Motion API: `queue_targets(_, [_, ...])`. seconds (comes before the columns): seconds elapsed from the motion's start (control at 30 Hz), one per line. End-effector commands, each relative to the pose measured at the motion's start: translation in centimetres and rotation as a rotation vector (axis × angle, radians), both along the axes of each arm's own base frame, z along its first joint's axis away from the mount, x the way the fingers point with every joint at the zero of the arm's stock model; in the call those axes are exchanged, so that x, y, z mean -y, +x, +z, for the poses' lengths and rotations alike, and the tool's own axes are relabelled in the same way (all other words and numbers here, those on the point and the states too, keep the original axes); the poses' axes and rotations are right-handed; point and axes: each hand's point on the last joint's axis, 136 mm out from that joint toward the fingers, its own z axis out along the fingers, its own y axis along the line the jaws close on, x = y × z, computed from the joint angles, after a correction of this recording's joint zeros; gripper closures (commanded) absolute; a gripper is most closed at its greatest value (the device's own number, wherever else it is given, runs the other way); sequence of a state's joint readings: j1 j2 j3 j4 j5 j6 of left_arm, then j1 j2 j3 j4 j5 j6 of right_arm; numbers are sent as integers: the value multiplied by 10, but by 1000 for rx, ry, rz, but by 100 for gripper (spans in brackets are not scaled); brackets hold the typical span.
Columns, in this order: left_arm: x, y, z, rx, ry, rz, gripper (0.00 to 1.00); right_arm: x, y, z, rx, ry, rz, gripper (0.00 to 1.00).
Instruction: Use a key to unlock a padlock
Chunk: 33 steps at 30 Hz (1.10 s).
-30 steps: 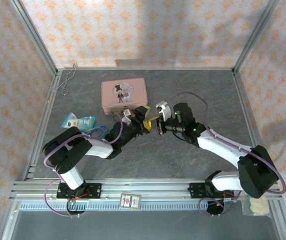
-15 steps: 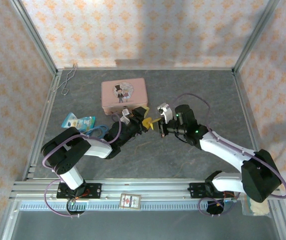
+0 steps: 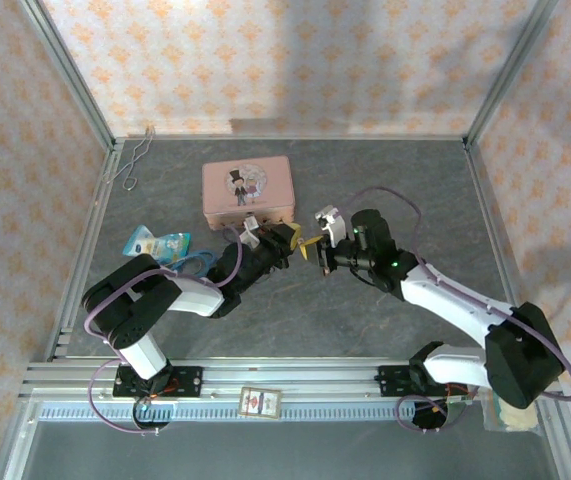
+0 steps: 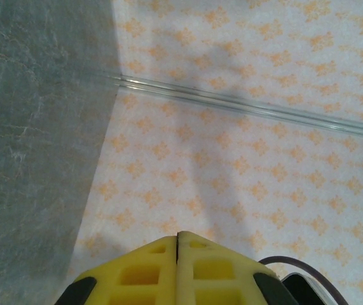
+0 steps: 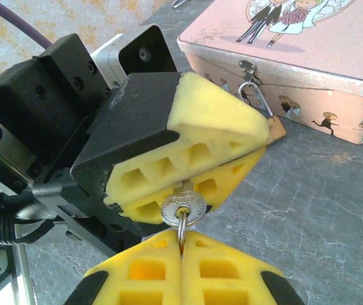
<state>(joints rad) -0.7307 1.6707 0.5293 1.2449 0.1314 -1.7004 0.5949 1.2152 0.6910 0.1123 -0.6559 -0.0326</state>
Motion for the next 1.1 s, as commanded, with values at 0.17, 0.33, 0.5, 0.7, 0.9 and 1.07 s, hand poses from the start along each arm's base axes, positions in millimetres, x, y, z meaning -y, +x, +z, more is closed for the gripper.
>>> queue_targets(0.17, [-6,2,50,260,168,24,100,21,12,26,24,33,-154,56])
queue_targets(0.33, [-5,-4,79,462,394,21,100,19,1,52,-36,276,-111,49])
queue_targets(0.5, [-8,-16,95,611,477,17,100,16,-16,81,-120,583,-31,50])
queue_targets(0.7, [-10,-26,94,675,475,6,100,27,-29,112,-80,782,-1,49])
queue_targets(0.9, [-4,-38,103,748,408,-30,100,21,-31,111,-110,806,42,50])
queue_targets(1.07, [0,-40,109,771,395,-45,100,11,-27,101,-139,794,62,52])
